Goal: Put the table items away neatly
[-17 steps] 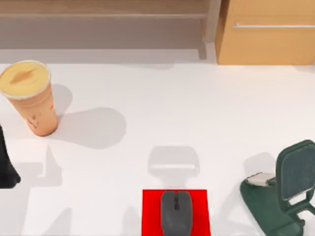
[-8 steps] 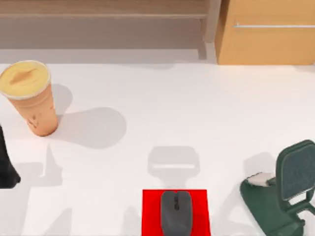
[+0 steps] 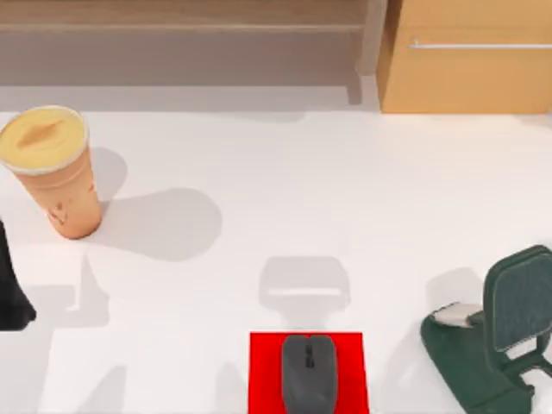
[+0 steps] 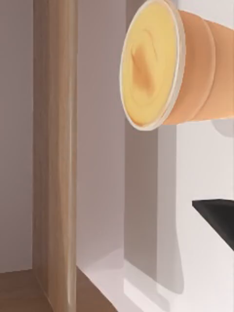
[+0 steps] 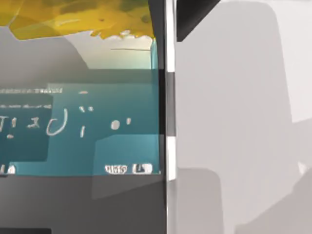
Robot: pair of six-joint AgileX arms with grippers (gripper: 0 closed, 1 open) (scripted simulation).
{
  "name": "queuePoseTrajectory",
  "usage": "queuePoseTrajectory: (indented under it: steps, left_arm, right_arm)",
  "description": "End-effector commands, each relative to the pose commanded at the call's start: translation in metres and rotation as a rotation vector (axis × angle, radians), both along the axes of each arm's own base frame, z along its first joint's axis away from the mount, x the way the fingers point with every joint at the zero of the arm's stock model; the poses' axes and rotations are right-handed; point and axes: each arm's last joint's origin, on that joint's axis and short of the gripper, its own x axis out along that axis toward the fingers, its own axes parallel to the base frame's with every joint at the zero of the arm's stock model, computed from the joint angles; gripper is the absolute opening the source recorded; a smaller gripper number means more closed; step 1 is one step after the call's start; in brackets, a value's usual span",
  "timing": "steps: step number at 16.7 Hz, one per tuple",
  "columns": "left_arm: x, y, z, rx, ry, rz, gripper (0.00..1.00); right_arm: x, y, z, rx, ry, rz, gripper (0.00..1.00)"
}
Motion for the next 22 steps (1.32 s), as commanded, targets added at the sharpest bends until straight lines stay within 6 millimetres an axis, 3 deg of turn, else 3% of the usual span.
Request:
queuePoseTrajectory:
  steps: [3,5,8,10,13,16,20,22]
  left_arm:
    - [0.0,0.0,0.0,0.0,0.0,0.0,1.0]
    - [0.0,0.0,0.0,0.0,0.0,0.0,1.0]
    - [0.0,0.0,0.0,0.0,0.0,0.0,1.0]
    - [0.0,0.0,0.0,0.0,0.0,0.0,1.0]
    - [0.0,0.0,0.0,0.0,0.0,0.0,1.0]
    - [0.0,0.0,0.0,0.0,0.0,0.0,1.0]
    - [0.0,0.0,0.0,0.0,0.0,0.0,1.0]
    - [0.0,0.0,0.0,0.0,0.0,0.0,1.0]
  right_arm:
    - [0.004,0.06,0.039,-0.095,-0.136,-0.049,0.0]
    - [-0.007,0.11,0.067,-0.117,-0.281,-0.09,0.0]
    - [-0.047,0.171,0.098,-0.049,-0.503,-0.184,0.0]
    - [-0.077,0.197,0.11,0.024,-0.613,-0.248,0.0]
    - [-0.115,0.221,0.126,0.161,-0.747,-0.317,0.0]
    - [-0.155,0.236,0.126,0.29,-0.821,-0.309,0.0]
    - [-0.214,0.236,0.103,0.44,-0.87,-0.19,0.0]
    - [-0.234,0.229,0.085,0.515,-0.891,-0.155,0.0]
